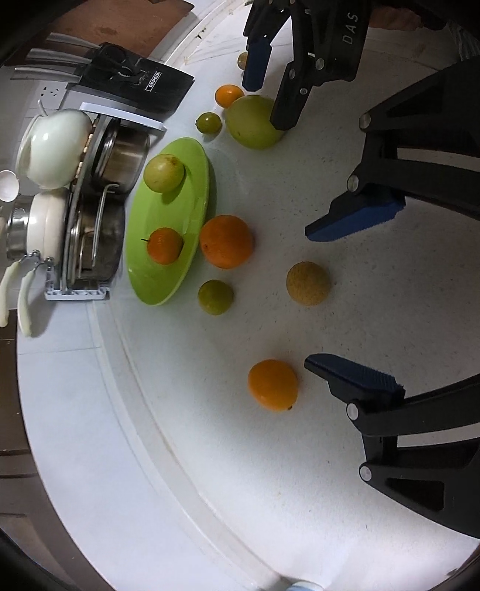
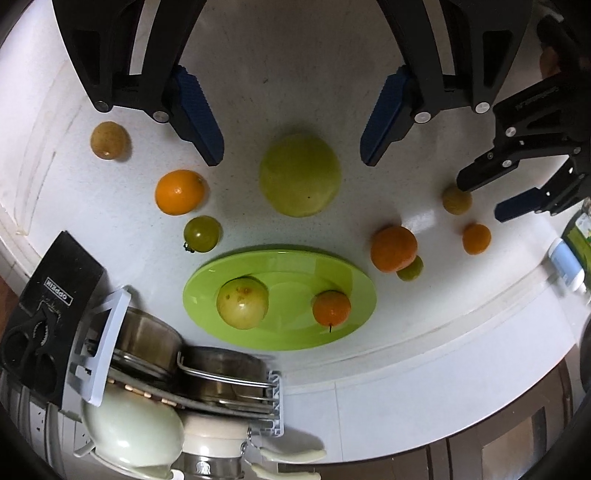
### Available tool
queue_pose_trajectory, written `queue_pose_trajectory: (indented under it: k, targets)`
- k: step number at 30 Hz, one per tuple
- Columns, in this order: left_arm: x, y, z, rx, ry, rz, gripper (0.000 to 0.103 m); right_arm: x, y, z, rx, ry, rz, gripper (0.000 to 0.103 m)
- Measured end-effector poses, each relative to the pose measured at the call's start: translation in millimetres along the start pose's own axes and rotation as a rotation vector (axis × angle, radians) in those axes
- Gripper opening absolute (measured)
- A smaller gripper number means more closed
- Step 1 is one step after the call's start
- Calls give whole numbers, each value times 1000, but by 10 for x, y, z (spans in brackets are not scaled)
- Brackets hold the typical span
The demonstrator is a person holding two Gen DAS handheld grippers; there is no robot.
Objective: Organize fruits
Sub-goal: 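Grasp the brown round fruit with the left tool while the right tool grasps the green pomelo, then carry the brown fruit in the left tool while the right tool carries the green pomelo to the plate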
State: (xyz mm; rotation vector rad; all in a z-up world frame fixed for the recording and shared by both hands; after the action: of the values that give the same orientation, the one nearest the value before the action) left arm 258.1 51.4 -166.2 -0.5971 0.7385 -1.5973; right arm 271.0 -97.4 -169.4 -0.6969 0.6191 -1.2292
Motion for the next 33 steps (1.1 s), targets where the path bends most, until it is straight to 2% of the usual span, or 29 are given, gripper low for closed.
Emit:
queue_pose_trajectory:
  k: [7,11,15,19,21,33]
  targets:
    - [34,80,45,-12,2,-24,41,-43,90,33,-15,-10,36,69]
    - [38,109,33,-27,-2,-36,32,-31,129,58,-16,-1,41,67]
    - [40,114,24,-36,-4,-46,28,-36,156,70,-21,3,47,62]
    - [39,116,26,-38,-10,-46,27,-33,159,74,-20,1,41,57]
    - [41,114,25,-37,-9,-45,27,-16,161,69,-20,-1,31,51]
    - [43,83,28,-23,-4,-36,27,-14,151,64,-18,7,37,50]
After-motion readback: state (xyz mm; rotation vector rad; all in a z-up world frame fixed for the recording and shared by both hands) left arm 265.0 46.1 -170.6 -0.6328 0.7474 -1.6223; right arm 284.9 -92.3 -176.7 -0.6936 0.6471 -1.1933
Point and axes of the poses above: each gripper's, at about its wrist camera, not at the fingertips, and y roughly the way its jaws point, x to its right, z to its top, the point moved 5 cm from there along y, roughly the way its jaws point, and after that the axes turned 1 degree about y, right-handed, at the moved point
